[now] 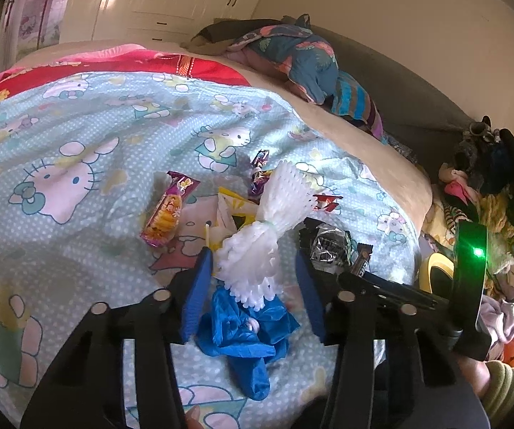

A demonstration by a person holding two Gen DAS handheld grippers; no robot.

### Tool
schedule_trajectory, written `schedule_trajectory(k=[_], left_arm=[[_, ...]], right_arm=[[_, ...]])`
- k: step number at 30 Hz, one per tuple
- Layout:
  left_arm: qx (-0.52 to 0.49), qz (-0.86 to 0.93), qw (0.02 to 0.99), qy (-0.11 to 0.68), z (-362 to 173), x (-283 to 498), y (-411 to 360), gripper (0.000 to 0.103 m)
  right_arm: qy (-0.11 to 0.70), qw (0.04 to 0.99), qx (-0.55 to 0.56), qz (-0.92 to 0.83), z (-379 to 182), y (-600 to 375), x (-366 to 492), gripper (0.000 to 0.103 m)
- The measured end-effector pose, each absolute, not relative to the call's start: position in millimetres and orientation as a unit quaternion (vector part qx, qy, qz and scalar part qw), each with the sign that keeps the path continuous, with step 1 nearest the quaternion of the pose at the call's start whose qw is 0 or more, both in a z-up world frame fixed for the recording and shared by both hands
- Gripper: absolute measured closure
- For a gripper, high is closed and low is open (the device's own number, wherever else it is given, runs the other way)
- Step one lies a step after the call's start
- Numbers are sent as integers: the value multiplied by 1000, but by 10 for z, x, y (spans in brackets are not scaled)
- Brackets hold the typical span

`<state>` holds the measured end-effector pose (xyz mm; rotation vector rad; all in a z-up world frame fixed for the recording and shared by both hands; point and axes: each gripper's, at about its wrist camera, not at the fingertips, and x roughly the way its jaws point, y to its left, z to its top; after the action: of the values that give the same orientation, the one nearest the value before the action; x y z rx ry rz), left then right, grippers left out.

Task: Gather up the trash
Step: 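Grasp the brown candy bar with right gripper while left grasps white mesh sleeve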

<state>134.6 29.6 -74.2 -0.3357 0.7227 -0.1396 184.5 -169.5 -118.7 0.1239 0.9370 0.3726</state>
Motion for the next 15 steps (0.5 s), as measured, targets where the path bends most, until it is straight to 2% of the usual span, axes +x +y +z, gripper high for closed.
schedule_trajectory(k=[6, 7, 8, 15], left_arm=[[-162, -79, 918, 354, -749, 1347, 265, 74], [-162, -80, 918, 354, -752, 1346, 264, 79], [-161, -80, 918, 354, -753, 1345, 261, 84], [-174, -88, 922, 334, -669, 1291, 292, 88]], right_arm=[[432, 883, 64, 174, -1133, -1771, 1763, 82], [427, 885, 67, 174, -1116, -1789, 1742, 91], [424, 886, 68, 175, -1106, -1805, 1728, 92], [406, 893, 70, 180, -1013, -1859, 1629, 92]])
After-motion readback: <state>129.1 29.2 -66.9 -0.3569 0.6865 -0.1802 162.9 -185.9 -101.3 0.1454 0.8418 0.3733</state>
